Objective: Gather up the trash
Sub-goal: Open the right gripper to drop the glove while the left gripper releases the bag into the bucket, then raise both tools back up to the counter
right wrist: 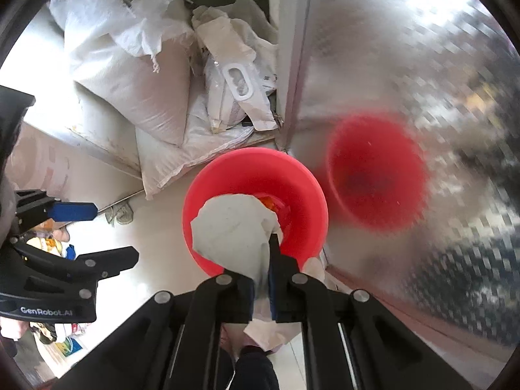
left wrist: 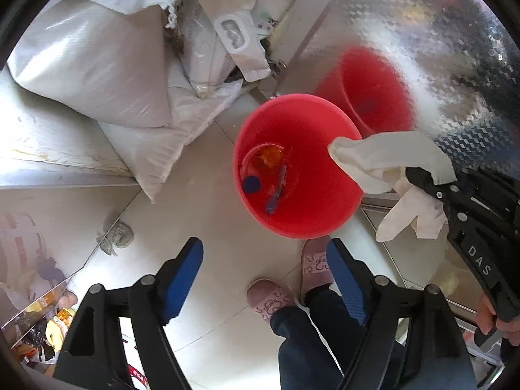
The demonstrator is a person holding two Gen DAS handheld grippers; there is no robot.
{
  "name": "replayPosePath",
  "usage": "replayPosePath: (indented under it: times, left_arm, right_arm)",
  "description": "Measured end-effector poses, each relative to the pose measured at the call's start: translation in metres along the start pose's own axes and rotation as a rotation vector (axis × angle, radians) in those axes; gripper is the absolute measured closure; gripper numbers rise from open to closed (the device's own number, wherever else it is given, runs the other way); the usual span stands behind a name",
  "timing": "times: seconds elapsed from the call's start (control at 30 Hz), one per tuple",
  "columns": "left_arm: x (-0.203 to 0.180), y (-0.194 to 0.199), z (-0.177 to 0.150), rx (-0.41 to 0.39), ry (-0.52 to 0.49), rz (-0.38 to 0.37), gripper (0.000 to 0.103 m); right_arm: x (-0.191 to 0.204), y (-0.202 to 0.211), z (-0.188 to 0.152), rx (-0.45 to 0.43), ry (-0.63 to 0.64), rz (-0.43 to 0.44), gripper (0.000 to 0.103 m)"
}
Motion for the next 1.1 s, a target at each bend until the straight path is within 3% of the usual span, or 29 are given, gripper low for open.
replayPosePath:
  times: [0.07,0.13,0.3,0.5,0.8,0.9,1.1]
  left_arm:
    - [0.001,0.004,0.0,-0.009,0.003,-0.002,0.026]
    - [0.002,0.01,-0.001,-0.027,0.001,0.003,0.024]
    - [0.004,0.04,-0.006,-0.081,0.001,0.023,0.019]
    - [0.002,0.111,-0.018,-0.149,0.011,0.021,0.019]
    - [-0.016,0.282,-0.046,-0.321,0.051,-0.021,0.018]
    - [-0.027,0.331,-0.051,-0.362,0.065,-0.048,0.018]
    - [-0.06,0.415,-0.052,-0.474,0.037,-0.052,0.017]
  right_arm:
    - [0.001,0.0,0.001,0.009,0.0,-0.002,0.09]
    - [0.003,0.005,0.001,0.003,0.002,-0.02,0.074]
    - [0.007,0.024,0.006,-0.016,0.017,-0.023,0.051]
    - [0.017,0.087,0.014,-0.055,0.016,-0.042,0.042]
    - [0.032,0.245,0.03,-0.164,-0.03,-0.077,0.031]
    - [0.031,0.294,0.035,-0.199,-0.034,-0.116,0.028]
    - [0.013,0.376,0.042,-0.273,-0.044,-0.232,0.011]
Point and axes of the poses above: each gripper's, at about its wrist camera, not at the fingertips, and y roughly against the way its jaws point, x to its left, z to its top, the point moved 5 cm from there along -y, roughly the way its jaws point, and after that the axes turned 15 degrees about y, right-handed, at the moved point
